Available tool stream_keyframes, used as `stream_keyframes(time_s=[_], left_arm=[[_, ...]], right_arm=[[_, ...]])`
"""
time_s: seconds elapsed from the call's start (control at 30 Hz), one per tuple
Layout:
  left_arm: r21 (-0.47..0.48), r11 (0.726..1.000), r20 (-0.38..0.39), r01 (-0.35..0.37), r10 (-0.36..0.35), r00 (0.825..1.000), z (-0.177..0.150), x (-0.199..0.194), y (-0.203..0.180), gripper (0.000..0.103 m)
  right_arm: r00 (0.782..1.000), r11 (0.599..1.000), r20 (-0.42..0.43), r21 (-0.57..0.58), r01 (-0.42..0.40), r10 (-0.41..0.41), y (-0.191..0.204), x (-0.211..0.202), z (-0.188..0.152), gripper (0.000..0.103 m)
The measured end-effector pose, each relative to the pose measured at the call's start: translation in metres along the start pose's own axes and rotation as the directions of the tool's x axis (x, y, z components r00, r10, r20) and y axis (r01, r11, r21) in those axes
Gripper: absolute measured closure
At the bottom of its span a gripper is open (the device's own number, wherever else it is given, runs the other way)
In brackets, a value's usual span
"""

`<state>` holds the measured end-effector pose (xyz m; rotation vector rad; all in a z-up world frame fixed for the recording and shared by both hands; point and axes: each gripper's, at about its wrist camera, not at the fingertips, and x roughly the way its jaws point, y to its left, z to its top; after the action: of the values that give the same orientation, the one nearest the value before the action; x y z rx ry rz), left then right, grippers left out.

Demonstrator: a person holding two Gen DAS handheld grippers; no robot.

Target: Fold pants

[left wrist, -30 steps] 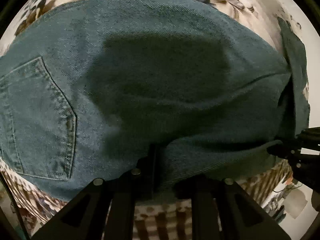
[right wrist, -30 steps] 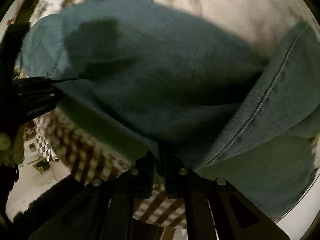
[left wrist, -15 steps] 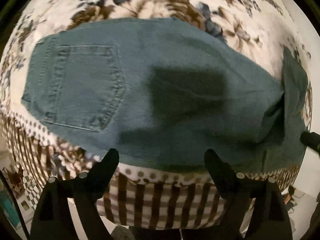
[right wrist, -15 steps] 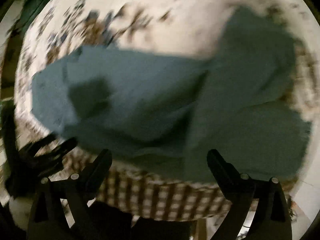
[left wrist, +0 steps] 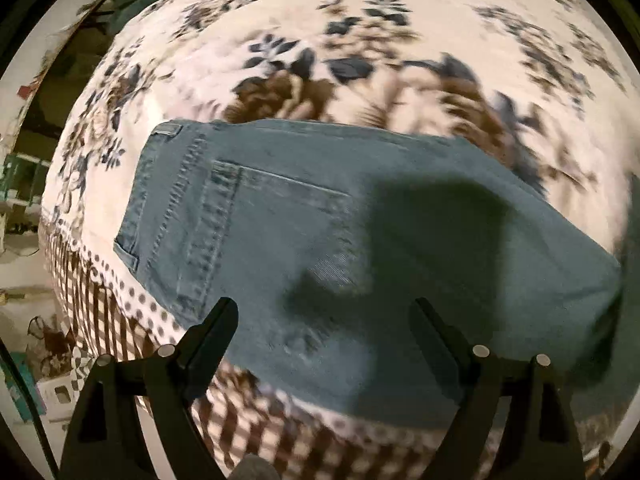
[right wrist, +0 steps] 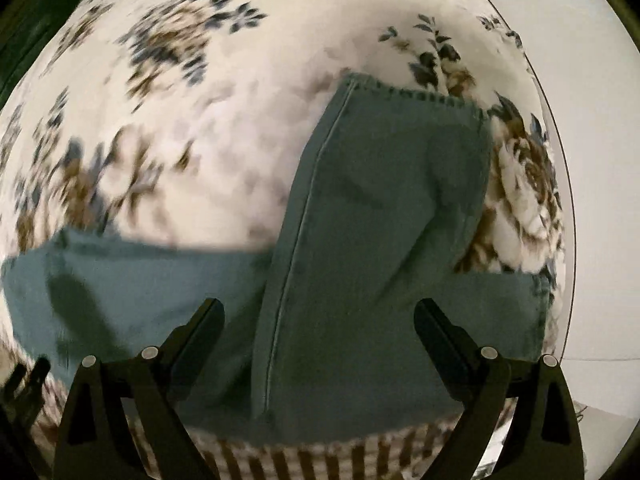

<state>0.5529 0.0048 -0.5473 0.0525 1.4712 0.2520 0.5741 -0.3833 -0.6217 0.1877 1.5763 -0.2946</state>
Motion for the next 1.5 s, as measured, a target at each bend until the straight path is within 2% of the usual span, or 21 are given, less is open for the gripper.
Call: stream_keyframes(time_s=[0.2,0.37,0.43,0.5,0.53,0.57,0.6,0.7,0.8,0.9,1.03,1.17,1.3,1.4,1.5], left_arm=[[-0.059,0.998,-0.031,-0.033,0.031,0.999,0.016,0.030,0.014,0.016],[-0.046,0.998,-0.042,-0.040,0.038,0.998,0.010,0.032,0.008,0.016],[-0.031,0.999,-0.044,-0.039,0.038,0.998,0.009,0.033,0.003,0.016],[-0.028,0.999,-0.045,-0.022,0.021,0.999,0.008,0.032,0.000,0.016],[-0.029,0.999,-0.043,-0.018,0.017,0.999,0.008,0.032,-0.002,0.016],[-0.034,0.999,-0.036,-0.011,0.010,0.999,0.007,0.031,-0.004,0.016],[-0.041,0.999,-0.032,-0.003,0.001,0.999,0.007,0.030,-0.006,0.016],[-0.055,0.998,-0.021,0.014,-0.016,1.000,0.007,0.026,-0.014,0.016],[-0.039,0.999,-0.018,0.029,-0.029,0.999,0.007,0.022,-0.026,0.016],[-0.011,0.999,-0.014,0.046,-0.046,0.999,0.006,0.019,-0.040,0.016],[0.036,0.998,-0.009,0.060,-0.059,0.998,0.003,0.015,-0.060,0.016],[0.062,0.995,-0.012,0.075,-0.074,0.997,-0.001,0.011,-0.077,0.016],[0.114,0.990,-0.012,0.077,-0.076,0.997,-0.007,0.009,-0.098,0.016],[0.160,0.984,-0.005,0.076,-0.076,0.997,-0.013,0.006,-0.113,0.016],[0.195,0.978,0.001,0.072,-0.074,0.997,-0.020,0.002,-0.129,0.016]], right_arm=[[0.999,0.992,-0.014,0.118,0.039,-0.038,0.001,0.042,0.068,0.006],[0.996,0.992,-0.066,0.108,0.071,-0.064,0.013,0.075,0.103,0.012],[0.993,0.990,-0.075,0.098,0.096,-0.089,0.015,0.082,0.107,0.023],[0.989,0.988,-0.065,0.068,0.138,-0.134,0.016,0.084,0.108,0.053],[0.989,0.988,-0.055,0.064,0.143,-0.140,0.016,0.083,0.107,0.061],[0.989,0.987,-0.044,0.063,0.146,-0.143,0.015,0.081,0.105,0.075],[0.991,0.988,-0.027,0.071,0.134,-0.132,0.011,0.076,0.102,0.082],[0.999,0.990,0.009,0.131,0.043,-0.044,-0.004,0.062,0.095,0.089],[0.996,0.978,0.075,0.200,-0.061,0.047,-0.027,0.036,0.081,0.091],[0.985,0.956,0.147,0.262,-0.129,0.092,-0.054,0.007,0.061,0.093],[0.968,0.910,0.220,0.367,-0.194,0.117,-0.113,-0.022,0.021,0.094],[0.965,0.843,0.230,0.489,-0.225,0.124,-0.165,-0.033,-0.037,0.095],[0.974,0.787,0.192,0.581,-0.208,0.116,-0.205,-0.006,-0.098,0.095],[0.976,0.702,0.146,0.678,-0.217,0.161,-0.233,0.035,-0.139,0.095],[0.964,0.614,0.130,0.748,-0.250,0.234,-0.250,0.078,-0.166,0.093]])
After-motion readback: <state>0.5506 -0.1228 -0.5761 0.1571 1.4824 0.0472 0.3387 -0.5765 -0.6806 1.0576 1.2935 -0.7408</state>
